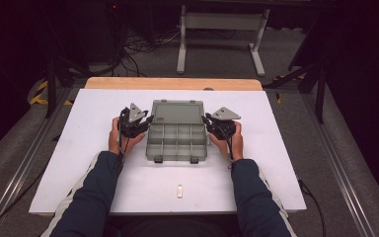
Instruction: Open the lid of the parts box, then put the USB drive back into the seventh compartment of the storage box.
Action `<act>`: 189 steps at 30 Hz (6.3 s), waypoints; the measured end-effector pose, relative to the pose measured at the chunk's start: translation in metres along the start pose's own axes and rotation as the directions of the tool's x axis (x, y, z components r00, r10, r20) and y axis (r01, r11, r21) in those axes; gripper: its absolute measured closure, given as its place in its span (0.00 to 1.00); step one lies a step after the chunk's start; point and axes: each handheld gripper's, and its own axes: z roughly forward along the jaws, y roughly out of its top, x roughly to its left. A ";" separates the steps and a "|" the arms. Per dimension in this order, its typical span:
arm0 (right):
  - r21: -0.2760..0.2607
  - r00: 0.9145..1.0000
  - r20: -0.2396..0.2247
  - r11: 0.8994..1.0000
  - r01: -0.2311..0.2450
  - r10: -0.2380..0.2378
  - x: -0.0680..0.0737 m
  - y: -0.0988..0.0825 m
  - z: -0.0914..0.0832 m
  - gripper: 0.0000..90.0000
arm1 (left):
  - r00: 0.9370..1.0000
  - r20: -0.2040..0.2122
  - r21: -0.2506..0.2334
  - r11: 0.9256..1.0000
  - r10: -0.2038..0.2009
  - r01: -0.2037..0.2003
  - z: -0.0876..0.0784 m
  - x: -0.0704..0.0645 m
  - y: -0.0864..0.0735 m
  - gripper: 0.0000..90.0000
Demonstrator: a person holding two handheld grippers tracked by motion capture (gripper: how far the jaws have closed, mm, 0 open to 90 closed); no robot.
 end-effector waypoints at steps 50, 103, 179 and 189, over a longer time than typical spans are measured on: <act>-0.136 0.982 -0.133 0.984 0.114 -0.132 0.028 0.018 -0.080 0.58 | 0.971 0.125 -0.175 0.968 0.203 -0.180 -0.084 -0.041 0.014 0.43; -0.066 0.929 -0.233 0.958 0.280 -0.288 0.090 -0.005 -0.116 0.21 | 0.950 0.199 -0.174 0.963 0.239 -0.205 -0.142 -0.055 -0.046 0.11; 0.062 0.700 -0.675 0.928 0.367 -0.232 0.134 -0.031 -0.086 0.60 | 0.960 0.221 -0.089 0.984 0.172 -0.156 -0.159 -0.046 -0.084 0.10; 0.041 0.718 -0.653 0.935 0.351 -0.241 0.131 -0.028 -0.089 0.60 | 0.961 0.215 -0.085 0.984 0.174 -0.159 -0.160 -0.044 -0.085 0.10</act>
